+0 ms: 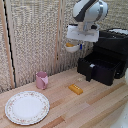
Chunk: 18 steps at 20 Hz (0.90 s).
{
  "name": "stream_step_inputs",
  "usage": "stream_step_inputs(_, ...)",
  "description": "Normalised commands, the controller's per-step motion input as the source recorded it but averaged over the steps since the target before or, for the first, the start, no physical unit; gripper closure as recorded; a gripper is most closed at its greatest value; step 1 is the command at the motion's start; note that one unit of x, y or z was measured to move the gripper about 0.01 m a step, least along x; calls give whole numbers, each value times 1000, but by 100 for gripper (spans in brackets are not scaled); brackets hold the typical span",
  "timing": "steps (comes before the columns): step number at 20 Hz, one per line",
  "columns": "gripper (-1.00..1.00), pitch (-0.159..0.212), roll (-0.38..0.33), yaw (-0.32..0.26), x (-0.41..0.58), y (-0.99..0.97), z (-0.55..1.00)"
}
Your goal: Please go towards the air fryer and gently seize its handle using your gripper. Slowly reveal the interior of the air fryer by pulling the handle outward. Head to the bowl filled with hot dogs and firmly but gently grasp it. Carefully place it inside the now-open air fryer.
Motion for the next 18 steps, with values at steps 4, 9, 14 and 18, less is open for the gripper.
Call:
stream_step_inputs(4,100,0,4,-134,-25,-819,304)
stream_step_inputs(9,100,0,8,-124,-148,-843,110)
stream_step_inputs(14,100,0,35,-103,-21,-802,-187)
stream_step_inputs(18,100,0,15,-107,0,-635,-294)
